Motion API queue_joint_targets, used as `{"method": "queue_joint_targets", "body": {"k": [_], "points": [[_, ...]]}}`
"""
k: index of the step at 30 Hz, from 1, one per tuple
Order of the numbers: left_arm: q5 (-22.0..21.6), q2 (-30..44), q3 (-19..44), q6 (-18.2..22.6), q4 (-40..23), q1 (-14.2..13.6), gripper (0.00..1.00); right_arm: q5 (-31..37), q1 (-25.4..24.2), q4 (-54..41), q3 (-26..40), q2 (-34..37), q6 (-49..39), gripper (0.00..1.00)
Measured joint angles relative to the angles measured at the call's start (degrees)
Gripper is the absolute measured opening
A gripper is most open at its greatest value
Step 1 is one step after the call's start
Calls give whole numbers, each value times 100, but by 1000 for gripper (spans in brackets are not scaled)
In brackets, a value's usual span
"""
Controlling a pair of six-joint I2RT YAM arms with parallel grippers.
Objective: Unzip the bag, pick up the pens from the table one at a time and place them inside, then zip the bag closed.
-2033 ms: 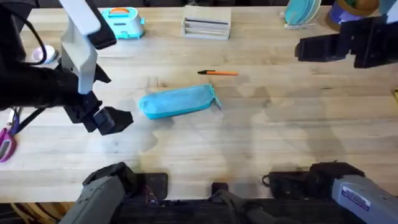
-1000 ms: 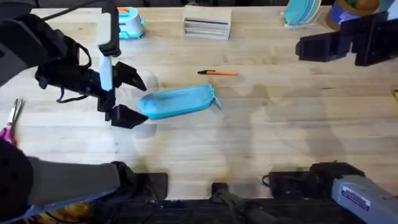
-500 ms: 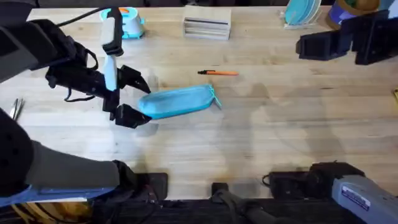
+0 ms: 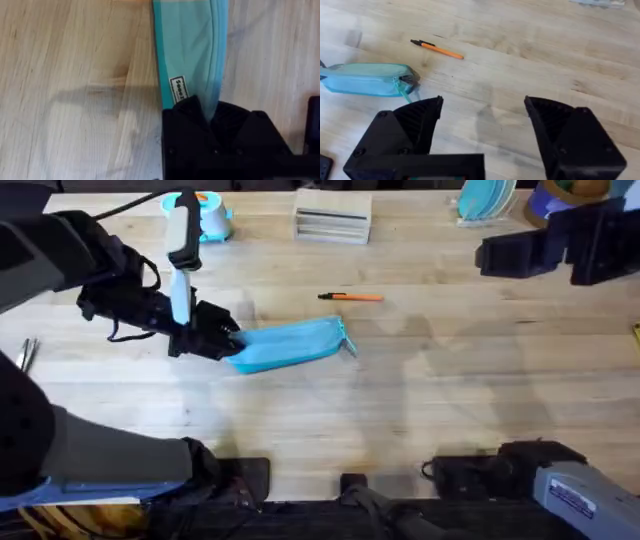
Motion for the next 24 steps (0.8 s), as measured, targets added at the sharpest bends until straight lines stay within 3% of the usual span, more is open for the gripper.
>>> {"method": "queue_joint_targets", "body": {"k": [4,10,15,24], "points": [[0,0,0,0,1,0,40,-316,-2,-33,2,37,84,996],[0,0,0,0,-12,-1,40,-1613,142,-300,28,727,91,996],[-2,0,0,0,-46,0,40,-2156,738,-519,28,1529,92,996],[-2,0,0,0,-43,0,41,-2381,1777,-404,28,2660,56,997]]}}
